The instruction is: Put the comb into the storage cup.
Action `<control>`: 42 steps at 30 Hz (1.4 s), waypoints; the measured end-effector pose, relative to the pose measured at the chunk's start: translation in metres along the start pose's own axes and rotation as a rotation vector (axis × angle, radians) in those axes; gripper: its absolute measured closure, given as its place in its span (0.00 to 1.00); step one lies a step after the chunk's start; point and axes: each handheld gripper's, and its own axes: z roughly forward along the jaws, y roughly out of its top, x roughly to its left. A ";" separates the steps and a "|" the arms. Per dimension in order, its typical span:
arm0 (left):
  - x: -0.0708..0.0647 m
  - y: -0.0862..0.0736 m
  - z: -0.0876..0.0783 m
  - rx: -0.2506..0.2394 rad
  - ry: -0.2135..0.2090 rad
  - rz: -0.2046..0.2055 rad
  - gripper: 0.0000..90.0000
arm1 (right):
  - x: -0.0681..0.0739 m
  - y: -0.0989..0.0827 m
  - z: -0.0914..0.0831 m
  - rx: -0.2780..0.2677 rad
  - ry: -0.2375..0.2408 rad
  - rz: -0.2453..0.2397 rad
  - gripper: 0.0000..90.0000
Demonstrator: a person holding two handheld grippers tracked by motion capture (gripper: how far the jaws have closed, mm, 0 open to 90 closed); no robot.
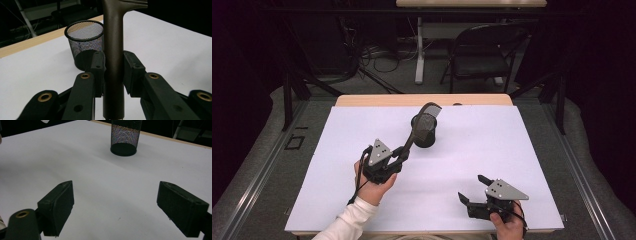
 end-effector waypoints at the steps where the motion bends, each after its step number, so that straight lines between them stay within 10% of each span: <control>1: 0.000 -0.001 0.000 -0.004 0.005 -0.001 0.81 | 0.000 0.000 0.000 0.001 -0.001 0.001 0.16; 42: 0.007 -0.019 -0.004 -0.070 -0.006 -0.070 0.81 | 0.001 0.002 0.007 0.019 -0.009 0.057 0.09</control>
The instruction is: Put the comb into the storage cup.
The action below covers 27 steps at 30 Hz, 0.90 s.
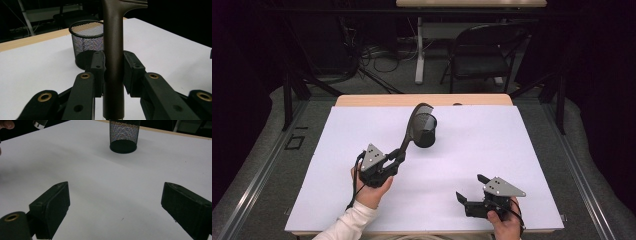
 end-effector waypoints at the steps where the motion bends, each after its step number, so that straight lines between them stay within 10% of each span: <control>1: 0.000 0.000 0.000 -0.004 0.002 -0.002 0.81 | 0.000 0.000 0.000 -0.005 -0.002 0.008 0.09; 27: -0.001 -0.003 -0.004 -0.024 0.010 -0.003 0.81 | -0.015 0.019 0.008 0.046 -0.023 0.187 0.00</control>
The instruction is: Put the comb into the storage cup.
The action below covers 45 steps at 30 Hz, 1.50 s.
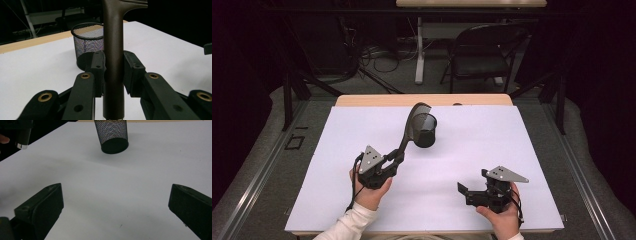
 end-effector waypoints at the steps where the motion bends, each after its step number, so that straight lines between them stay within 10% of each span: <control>1: 0.000 0.000 0.000 0.000 0.000 0.001 0.81 | -0.001 0.002 0.000 0.006 -0.003 0.006 0.00; 45: 0.000 -0.001 -0.001 -0.007 0.000 0.002 0.81 | 0.002 0.080 0.062 -0.040 0.021 0.015 0.12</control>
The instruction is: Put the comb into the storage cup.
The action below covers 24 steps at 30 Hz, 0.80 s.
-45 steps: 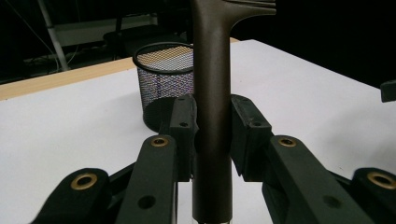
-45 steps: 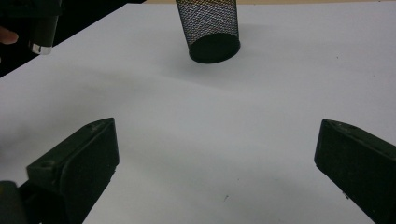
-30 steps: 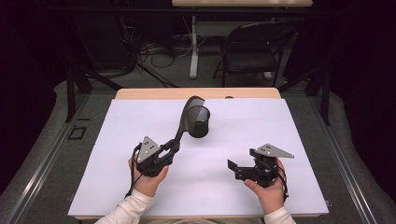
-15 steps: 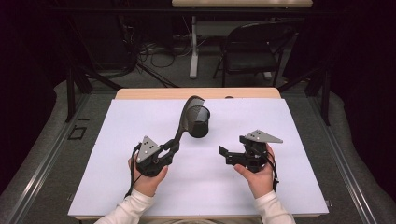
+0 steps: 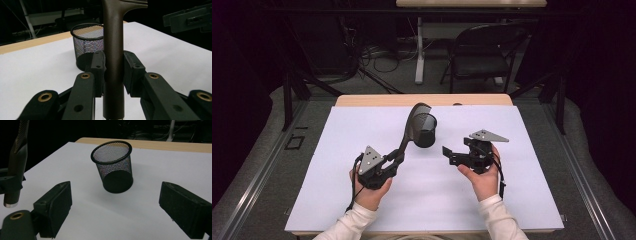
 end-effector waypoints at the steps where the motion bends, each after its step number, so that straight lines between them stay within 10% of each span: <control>1: 0.000 0.000 0.000 0.000 0.000 0.000 0.81 | 0.000 0.002 0.001 0.004 0.002 0.004 0.12; 24: -0.001 -0.001 0.001 0.000 -0.005 0.006 0.81 | -0.008 0.022 0.002 -0.040 0.076 0.112 0.28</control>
